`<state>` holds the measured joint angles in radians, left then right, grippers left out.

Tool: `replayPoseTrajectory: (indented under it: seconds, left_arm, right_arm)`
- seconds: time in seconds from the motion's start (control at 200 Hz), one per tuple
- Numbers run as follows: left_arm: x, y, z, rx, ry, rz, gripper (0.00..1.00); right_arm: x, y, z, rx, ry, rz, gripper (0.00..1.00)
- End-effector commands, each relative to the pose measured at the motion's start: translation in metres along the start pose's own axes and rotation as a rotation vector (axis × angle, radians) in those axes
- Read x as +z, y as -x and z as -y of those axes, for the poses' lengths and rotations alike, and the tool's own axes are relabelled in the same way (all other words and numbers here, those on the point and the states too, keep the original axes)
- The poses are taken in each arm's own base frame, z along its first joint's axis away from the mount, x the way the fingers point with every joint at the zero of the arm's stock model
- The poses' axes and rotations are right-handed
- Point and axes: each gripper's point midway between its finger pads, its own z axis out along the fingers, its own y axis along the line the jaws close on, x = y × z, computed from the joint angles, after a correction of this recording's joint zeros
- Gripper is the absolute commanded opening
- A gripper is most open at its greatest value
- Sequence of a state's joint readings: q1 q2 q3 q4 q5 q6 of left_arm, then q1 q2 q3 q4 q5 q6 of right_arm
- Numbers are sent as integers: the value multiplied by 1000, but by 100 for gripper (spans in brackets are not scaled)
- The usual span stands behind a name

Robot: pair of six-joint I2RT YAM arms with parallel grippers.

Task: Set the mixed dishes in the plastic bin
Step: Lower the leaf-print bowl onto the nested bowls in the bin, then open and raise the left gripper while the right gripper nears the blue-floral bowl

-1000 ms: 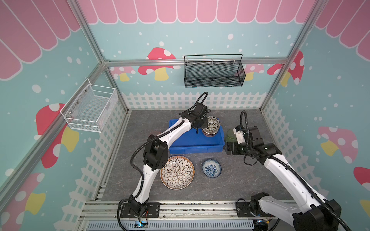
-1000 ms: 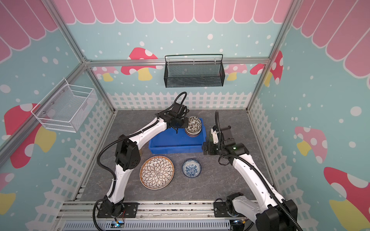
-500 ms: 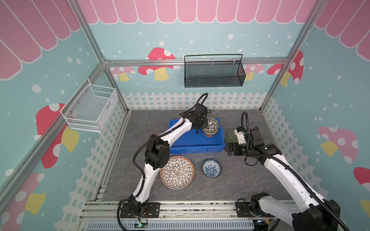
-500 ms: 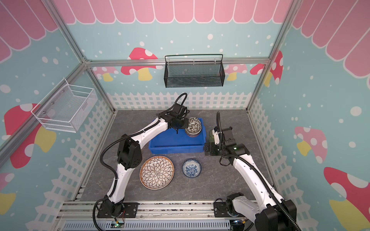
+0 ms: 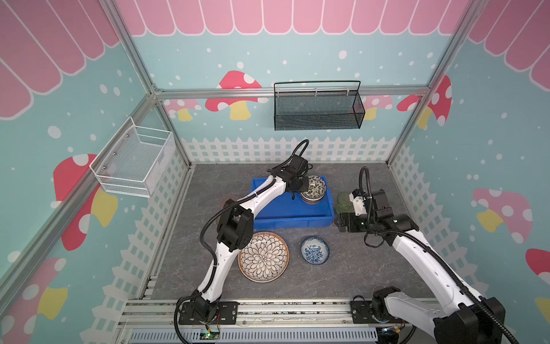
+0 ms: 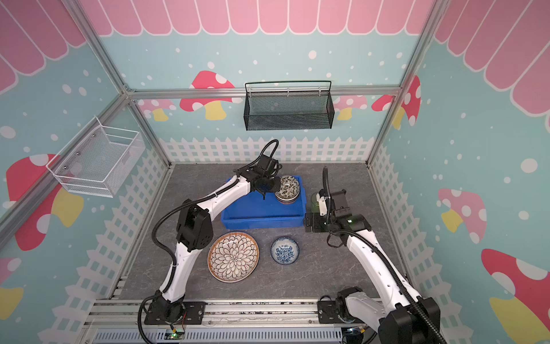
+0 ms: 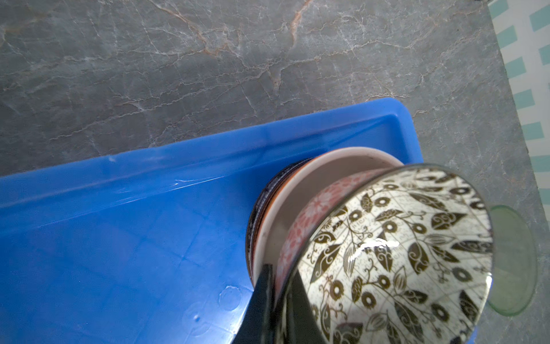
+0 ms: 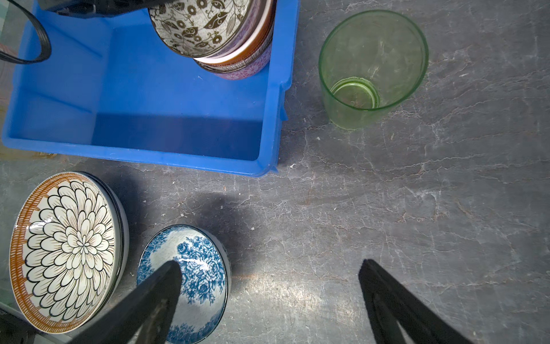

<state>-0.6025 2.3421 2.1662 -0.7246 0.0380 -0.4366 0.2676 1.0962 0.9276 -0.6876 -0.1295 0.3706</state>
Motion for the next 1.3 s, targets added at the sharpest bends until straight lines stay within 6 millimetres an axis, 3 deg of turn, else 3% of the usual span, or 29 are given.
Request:
replayPoseTrajectory:
  seconds: [0.0, 0.595, 0.87, 1.191, 1.291]
  left_arm:
    - [-2, 10, 8, 5, -35, 18, 12]
    - [-3, 6, 9, 0, -44, 2, 30]
    - [-21, 15, 17, -2, -74, 23, 49]
    - [-45, 24, 26, -7, -105, 45, 60]
    - [-57, 27, 31, -15, -126, 56, 68]
  right_arm:
    - [-2, -2, 1, -7, 5, 7, 97]
    - [-1, -4, 2, -3, 7, 4, 97]
    - [-2, -3, 1, -3, 17, 7, 97]
    - [0, -3, -7, -24, 62, -2, 97]
    - [2, -6, -13, -33, 100, -19, 97]
